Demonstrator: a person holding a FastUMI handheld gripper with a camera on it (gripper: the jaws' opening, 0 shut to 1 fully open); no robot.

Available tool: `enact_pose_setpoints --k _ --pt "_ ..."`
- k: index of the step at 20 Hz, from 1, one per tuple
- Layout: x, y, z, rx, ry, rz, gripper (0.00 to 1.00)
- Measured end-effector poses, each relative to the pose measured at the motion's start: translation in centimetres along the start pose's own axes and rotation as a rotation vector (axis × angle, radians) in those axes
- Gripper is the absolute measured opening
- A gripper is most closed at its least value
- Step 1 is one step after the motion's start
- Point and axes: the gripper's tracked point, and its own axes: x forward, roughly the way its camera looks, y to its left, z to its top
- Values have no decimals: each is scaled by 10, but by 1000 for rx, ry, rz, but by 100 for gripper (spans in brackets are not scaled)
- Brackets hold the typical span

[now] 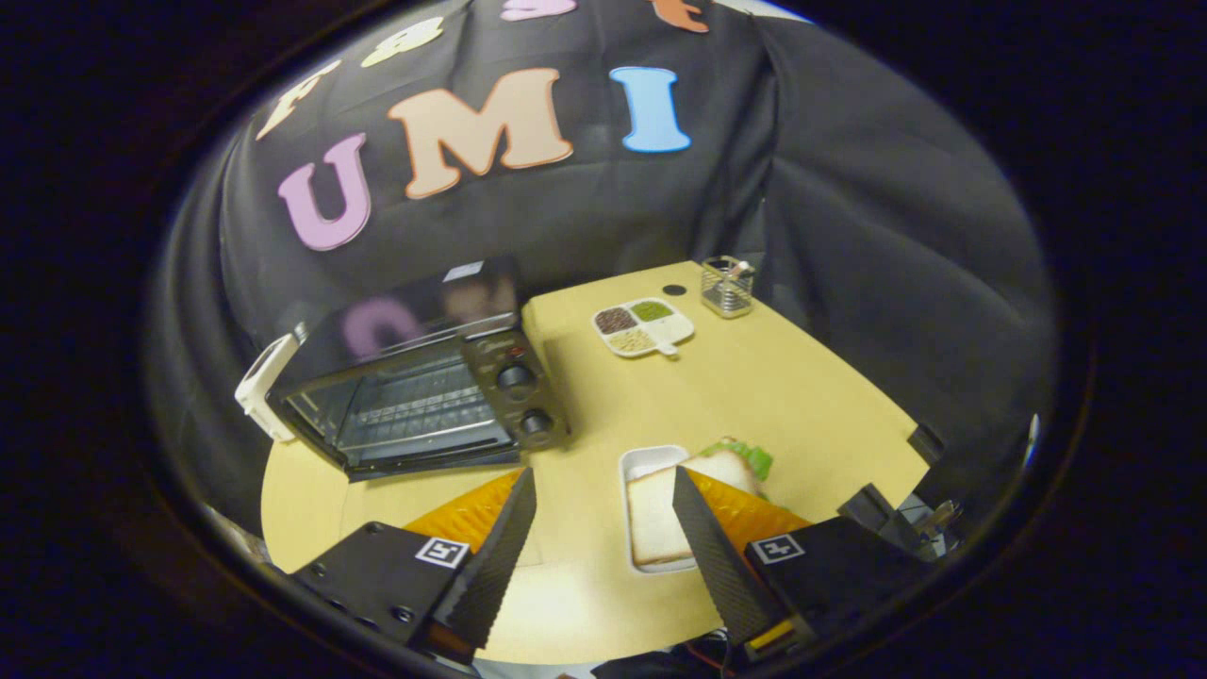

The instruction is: Open the toaster oven, put the food inside, and close the toaster oven door.

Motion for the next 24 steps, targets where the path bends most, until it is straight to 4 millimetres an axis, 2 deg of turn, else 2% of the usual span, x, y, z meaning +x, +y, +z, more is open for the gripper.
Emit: enact_pose_setpoints --k 4,9,18,19,21,22,24 --pt "12 -52 -1 97 7 -18 91" --pt "32 -85 -26 201 60 19 91" --pt "59 -76 -69 355 172 166 90" --pt "63 -78 -74 349 184 156 82" --pt "68 -71 -68 392 177 211 66" --pt "58 -66 -69 422 189 239 58" --pt "56 -67 -68 471 203 249 41"
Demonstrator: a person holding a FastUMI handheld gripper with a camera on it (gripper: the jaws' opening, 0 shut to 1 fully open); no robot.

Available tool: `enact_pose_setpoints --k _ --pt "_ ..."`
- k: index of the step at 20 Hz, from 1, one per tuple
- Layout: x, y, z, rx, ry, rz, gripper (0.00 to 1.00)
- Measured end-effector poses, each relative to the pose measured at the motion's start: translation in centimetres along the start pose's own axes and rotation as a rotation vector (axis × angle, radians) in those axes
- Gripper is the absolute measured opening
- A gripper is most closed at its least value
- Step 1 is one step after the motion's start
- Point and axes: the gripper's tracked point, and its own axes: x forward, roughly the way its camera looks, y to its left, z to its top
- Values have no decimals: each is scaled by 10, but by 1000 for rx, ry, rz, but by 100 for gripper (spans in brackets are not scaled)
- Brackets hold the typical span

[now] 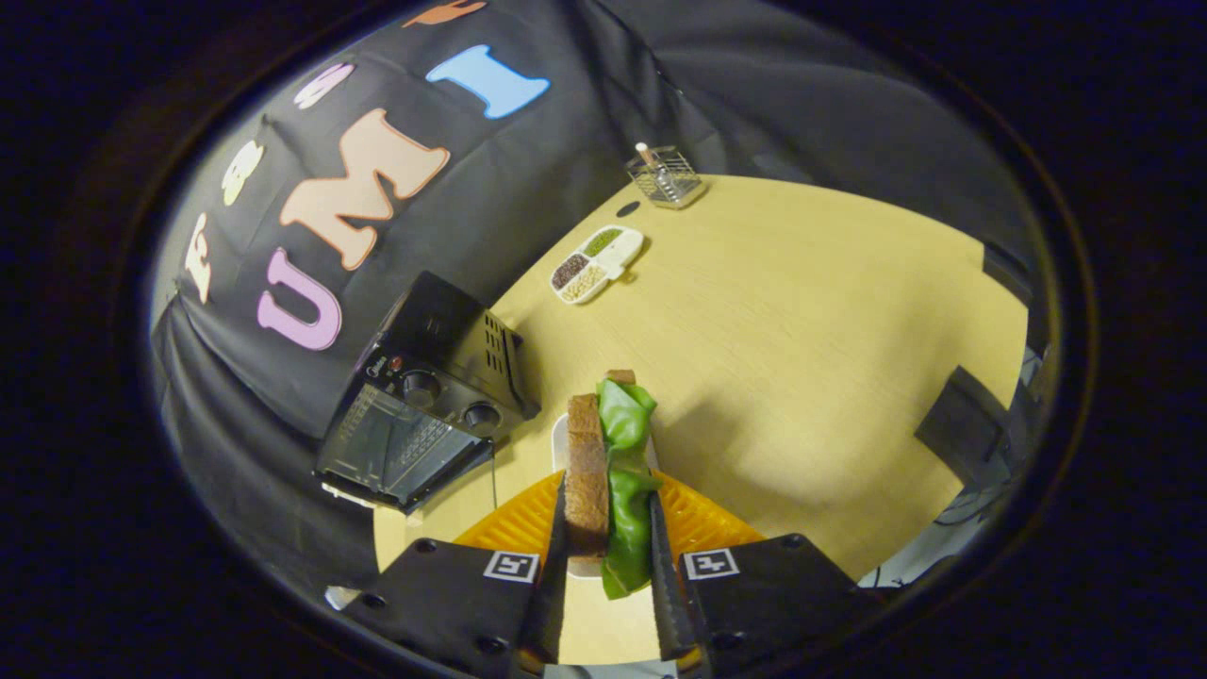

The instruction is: Open the toaster oven, put the food inside, and close the toaster oven door.

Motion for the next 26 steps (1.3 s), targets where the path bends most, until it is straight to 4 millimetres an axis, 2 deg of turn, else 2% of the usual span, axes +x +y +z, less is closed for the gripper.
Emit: enact_pose_setpoints --k 4,8,11,14,17,20,26 --pt "-21 4 15 26 -83 -6 41" --pt "-49 22 25 18 -174 -16 41" --pt "-61 43 15 32 -189 -1 41" --pt "-64 85 -6 138 -201 103 41" --pt "-48 122 -36 278 -179 205 41" --pt "-22 150 -63 304 -129 235 41" --pt "30 224 -94 285 -84 303 41"
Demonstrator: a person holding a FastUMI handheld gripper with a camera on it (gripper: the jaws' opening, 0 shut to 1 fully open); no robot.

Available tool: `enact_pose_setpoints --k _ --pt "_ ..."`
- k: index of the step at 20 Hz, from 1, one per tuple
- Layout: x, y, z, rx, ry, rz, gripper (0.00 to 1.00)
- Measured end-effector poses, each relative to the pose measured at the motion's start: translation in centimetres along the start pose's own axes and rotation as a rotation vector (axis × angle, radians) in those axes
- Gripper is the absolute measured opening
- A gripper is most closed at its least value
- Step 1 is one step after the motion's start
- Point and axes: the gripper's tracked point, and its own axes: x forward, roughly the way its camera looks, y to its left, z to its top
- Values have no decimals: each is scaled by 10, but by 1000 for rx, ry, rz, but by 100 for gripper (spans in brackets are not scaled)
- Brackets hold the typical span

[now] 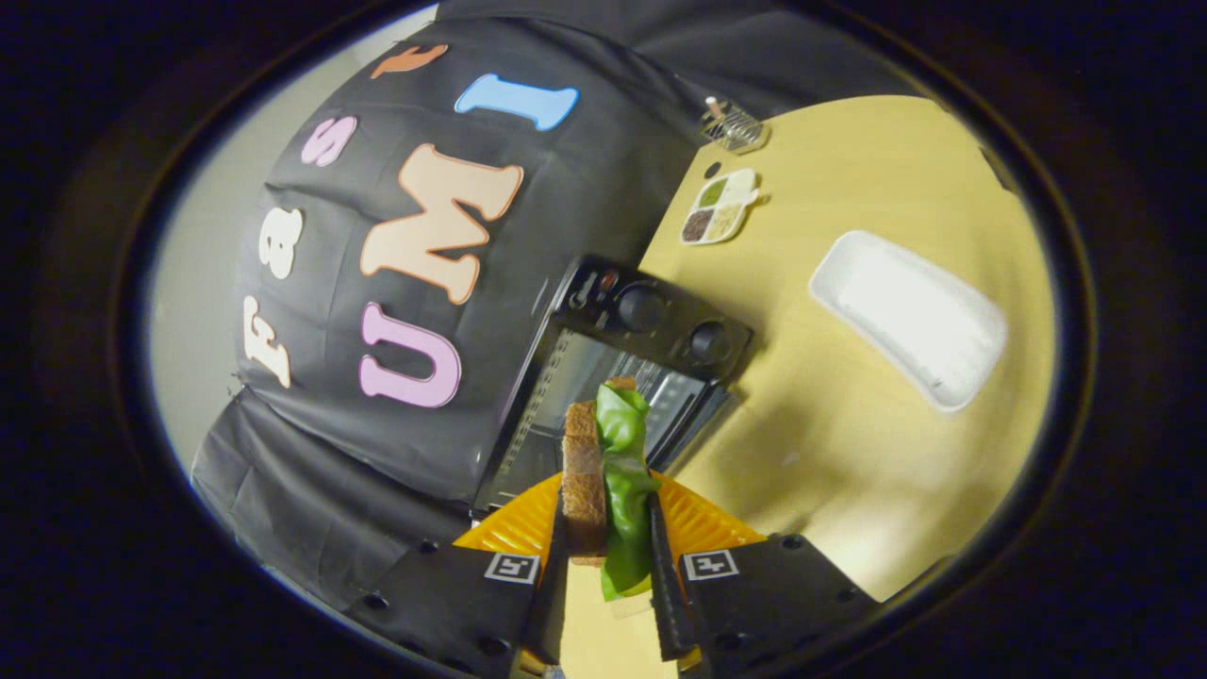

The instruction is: Open the toaster oven, put the food inside, and close the toaster oven door.

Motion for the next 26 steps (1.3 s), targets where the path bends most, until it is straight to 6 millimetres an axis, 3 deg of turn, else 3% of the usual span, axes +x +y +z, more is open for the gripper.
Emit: enact_pose_setpoints --k 4,8,11,18,26 --pt "49 32 -21 24 0 45 41" --pt "90 38 -32 10 -19 28 41" --pt "115 39 -27 -11 -63 31 41" --pt "145 26 -8 -153 -170 -32 41" --pt "163 30 0 -375 -249 -131 43"
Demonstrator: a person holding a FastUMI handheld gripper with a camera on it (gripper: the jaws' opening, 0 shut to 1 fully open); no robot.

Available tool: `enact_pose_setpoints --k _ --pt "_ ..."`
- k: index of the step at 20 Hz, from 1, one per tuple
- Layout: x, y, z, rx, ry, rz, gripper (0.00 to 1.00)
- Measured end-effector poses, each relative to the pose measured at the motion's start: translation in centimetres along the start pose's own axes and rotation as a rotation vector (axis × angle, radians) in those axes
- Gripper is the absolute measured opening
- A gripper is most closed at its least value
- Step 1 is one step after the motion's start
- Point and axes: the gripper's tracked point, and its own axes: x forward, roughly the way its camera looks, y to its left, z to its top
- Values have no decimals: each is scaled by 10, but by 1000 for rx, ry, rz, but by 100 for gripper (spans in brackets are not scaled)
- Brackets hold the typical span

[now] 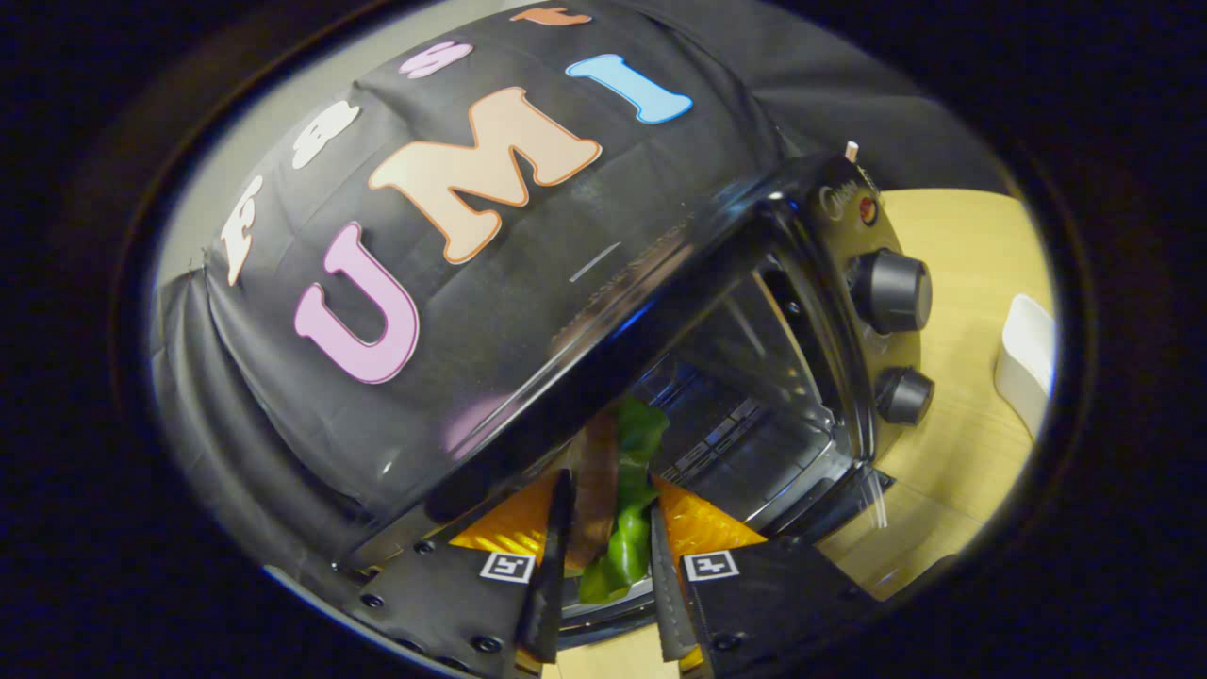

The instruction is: Open the toaster oven, put the food inside, and close the toaster oven door.

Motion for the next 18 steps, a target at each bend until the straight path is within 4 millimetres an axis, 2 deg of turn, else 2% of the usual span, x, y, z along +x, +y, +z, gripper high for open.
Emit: enact_pose_setpoints --k 2,3,5,7,10,13,18 --pt "2 -10 5 -46 -21 -63 46" --pt "-5 -33 3 -104 -9 -175 53" --pt "-7 -41 16 -151 -29 -202 67" --pt "-9 -43 16 -217 -27 -213 80" --pt "-16 -40 26 -309 -36 -221 100" --pt "-35 -40 39 -429 -34 -242 100" --pt "-80 -34 49 -555 16 -312 99"
